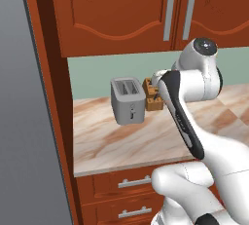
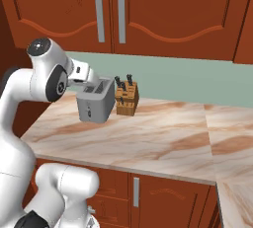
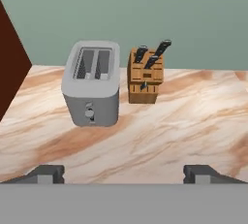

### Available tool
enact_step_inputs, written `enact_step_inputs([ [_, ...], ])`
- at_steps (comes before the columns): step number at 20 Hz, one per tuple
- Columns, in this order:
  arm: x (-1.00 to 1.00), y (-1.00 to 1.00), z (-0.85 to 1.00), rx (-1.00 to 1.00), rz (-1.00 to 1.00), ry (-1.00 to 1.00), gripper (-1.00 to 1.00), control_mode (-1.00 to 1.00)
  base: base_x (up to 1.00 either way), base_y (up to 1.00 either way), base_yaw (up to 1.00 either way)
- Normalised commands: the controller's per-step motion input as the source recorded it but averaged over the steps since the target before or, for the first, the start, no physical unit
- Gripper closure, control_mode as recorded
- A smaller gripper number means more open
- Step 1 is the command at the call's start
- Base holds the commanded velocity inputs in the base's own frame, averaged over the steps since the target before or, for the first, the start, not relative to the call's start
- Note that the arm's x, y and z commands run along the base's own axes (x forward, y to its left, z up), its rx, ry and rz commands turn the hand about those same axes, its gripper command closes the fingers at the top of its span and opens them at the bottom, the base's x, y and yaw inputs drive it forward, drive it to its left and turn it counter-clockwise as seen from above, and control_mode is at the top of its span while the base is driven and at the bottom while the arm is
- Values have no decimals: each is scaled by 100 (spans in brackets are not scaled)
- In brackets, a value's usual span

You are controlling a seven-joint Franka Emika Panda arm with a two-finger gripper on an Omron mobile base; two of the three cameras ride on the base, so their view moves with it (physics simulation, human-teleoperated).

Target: Open the cabinet, pick the kettle from the cabinet, and place it in the sink.

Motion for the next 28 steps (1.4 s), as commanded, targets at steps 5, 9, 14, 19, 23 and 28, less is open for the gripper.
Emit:
enact_step_inputs([
  [5, -15, -9, 39, 0, -15, -15, -100, -100, 0, 0, 0],
  [9, -6, -13, 43, 1, -6, -3, -100, -100, 0, 0, 0],
  [14, 0, -12, 39, 3, 0, 0, -100, -100, 0, 0, 0],
  [19, 9, -7, 29, 6, 0, 0, -100, -100, 0, 0, 0],
  [23, 17, 0, 21, 2, 0, -1, -100, -100, 0, 0, 0],
  [28, 24, 0, 11, 1, 3, -14, -100, -100, 0, 0, 0],
])
